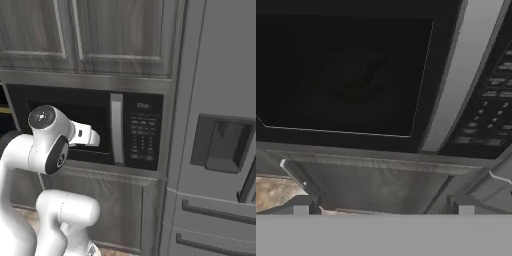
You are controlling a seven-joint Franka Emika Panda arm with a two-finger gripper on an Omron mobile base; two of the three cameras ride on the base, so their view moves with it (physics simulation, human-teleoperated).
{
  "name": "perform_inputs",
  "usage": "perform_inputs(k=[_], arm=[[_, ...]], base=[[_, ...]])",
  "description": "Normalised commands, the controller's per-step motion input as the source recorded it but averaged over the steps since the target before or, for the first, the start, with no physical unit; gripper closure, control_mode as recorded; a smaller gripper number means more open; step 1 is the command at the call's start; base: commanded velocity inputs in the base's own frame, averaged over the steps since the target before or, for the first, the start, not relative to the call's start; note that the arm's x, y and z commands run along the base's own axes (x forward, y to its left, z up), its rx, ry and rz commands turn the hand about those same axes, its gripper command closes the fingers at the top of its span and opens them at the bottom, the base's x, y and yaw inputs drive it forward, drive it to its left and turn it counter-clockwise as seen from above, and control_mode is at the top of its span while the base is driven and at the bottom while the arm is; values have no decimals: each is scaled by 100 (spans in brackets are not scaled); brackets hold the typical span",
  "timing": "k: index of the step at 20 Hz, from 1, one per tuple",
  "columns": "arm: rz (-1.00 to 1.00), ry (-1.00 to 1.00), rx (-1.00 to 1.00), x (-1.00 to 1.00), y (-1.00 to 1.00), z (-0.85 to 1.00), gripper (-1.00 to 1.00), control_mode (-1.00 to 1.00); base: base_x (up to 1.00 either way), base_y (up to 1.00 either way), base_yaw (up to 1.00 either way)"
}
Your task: The microwave is finished heating the chicken drumstick and squash. Take the bowl containing the food and place it on the dining counter.
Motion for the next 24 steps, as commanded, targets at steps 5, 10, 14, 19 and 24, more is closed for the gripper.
perform_inputs(k=[5, 10, 14, 19, 24], arm=[[0, 0, 0, 0, 0, 0, -100, 100], [0, 0, 0, 0, 0, 0, -100, 100], [0, 0, 0, 0, 0, 0, -100, 100], [0, 0, 0, 0, 0, 0, -100, 100], [0, 0, 0, 0, 0, 0, -100, 100]], base=[[-38, -54, 0], [-35, -50, 0], [-41, -39, 0], [-46, -13, 0], [-54, 0, 1]])
